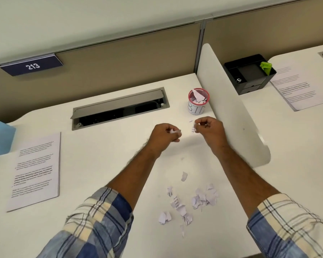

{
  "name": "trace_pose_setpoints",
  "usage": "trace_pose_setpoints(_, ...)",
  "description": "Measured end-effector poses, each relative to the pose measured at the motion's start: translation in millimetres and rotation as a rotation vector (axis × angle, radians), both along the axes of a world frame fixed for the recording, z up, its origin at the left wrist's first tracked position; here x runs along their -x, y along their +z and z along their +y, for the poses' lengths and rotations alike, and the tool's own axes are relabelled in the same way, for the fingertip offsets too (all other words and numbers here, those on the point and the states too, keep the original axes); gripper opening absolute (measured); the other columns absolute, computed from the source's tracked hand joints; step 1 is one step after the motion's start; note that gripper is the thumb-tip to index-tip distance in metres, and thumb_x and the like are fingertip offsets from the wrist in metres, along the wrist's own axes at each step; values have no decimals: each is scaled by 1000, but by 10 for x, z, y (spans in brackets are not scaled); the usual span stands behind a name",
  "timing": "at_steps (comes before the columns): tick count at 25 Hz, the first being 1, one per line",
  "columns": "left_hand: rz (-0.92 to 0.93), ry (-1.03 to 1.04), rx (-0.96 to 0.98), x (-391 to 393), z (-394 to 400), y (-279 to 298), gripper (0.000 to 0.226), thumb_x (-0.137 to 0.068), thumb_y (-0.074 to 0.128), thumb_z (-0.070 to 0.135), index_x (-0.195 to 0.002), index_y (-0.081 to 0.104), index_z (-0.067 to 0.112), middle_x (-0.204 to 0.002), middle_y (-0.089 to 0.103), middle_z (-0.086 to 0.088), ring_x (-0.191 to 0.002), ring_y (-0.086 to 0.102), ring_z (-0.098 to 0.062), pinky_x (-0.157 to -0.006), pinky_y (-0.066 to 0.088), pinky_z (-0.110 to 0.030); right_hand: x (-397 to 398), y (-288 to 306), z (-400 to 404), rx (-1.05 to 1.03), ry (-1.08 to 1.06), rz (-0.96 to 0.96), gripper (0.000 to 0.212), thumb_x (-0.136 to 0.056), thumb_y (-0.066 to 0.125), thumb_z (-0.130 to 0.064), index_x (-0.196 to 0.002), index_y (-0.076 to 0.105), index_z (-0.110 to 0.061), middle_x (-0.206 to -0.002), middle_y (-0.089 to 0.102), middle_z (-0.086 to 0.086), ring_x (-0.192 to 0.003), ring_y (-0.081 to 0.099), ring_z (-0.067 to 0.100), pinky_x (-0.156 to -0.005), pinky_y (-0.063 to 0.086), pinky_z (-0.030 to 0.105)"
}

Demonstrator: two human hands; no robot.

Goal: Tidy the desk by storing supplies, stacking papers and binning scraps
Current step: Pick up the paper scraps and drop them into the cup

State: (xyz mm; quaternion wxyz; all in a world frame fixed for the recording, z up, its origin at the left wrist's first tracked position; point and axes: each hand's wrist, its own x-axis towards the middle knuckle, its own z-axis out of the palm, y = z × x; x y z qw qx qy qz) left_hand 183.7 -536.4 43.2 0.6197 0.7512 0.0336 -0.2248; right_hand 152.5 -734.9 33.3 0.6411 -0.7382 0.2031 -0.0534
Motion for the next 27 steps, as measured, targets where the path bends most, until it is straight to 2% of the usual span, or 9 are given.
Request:
trace_pose_setpoints(4,-83,-80,-63,-540,-320,166,11,-83,78,-4,-91,72,-9,-83,71,-10,-69,68,-17,-78,65,-36,-596,197,-173,198,-20,-82,15,-81,73,4,-89,72,-9,-76,70,1,-61,64,-3,-68,55,22)
trace_pose_setpoints(6,-140,-98,-100,-859,-483,242,8,-84,78,-2,-89,74,-6,-82,72,-8,-67,70,-15,-74,65,-33,-892,239,-288,262,-34,-89,13,-81,74,-2,-91,74,-10,-83,73,1,-71,68,3,-73,60,29)
trace_pose_setpoints(8,-199,-94,-139,-1155,-671,307,6,-81,81,5,-85,76,3,-82,76,-7,-67,74,-18,-75,65,-39,-1135,256,-381,326,-55,-81,13,-83,72,-6,-95,74,-11,-93,75,3,-82,73,15,-81,63,37)
trace_pose_setpoints(10,-258,-81,-159,-1380,-861,330,6,-78,81,11,-81,76,10,-81,76,-6,-70,76,-23,-75,65,-42,-1305,254,-449,404,-59,-66,13,-87,71,-8,-99,74,-11,-98,76,3,-87,73,18,-84,63,38)
trace_pose_setpoints(13,-334,-92,-263,-1551,-1068,337,10,-84,80,14,-91,75,10,-87,73,-1,-73,71,-15,-60,57,-20,-1432,226,-474,558,20,-22,16,-93,70,-14,-109,73,-12,-105,75,4,-92,71,19,-86,61,35)
trace_pose_setpoints(16,-351,-244,-373,-1633,-1184,217,27,-83,80,11,-109,73,12,-106,72,-1,-95,67,-16,-76,56,-24,-1440,187,-510,641,99,40,24,-99,60,-12,-123,66,-14,-120,70,9,-105,68,25,-89,57,32)
trace_pose_setpoints(18,-360,-313,-431,-1639,-1187,158,34,-86,76,4,-119,70,11,-117,71,-4,-105,66,-18,-87,55,-26,-1424,173,-530,609,76,69,29,-101,59,-14,-130,61,-13,-125,69,11,-110,67,28,-95,58,38)
trace_pose_setpoints(22,-385,-190,-295,-1629,-1062,71,37,-86,68,-7,-120,69,8,-116,72,-5,-105,68,-17,-93,58,-28,-1400,106,-509,608,82,62,28,-100,58,-10,-127,62,-7,-125,68,15,-111,67,32,-99,57,48)
trace_pose_setpoints(27,-265,1,-55,-1584,-901,161,27,-89,63,-4,-109,70,13,-105,73,-4,-92,71,-17,-83,62,-30,-1378,145,-487,659,52,34,21,-102,54,-7,-119,66,-8,-124,66,11,-112,65,26,-98,54,32)
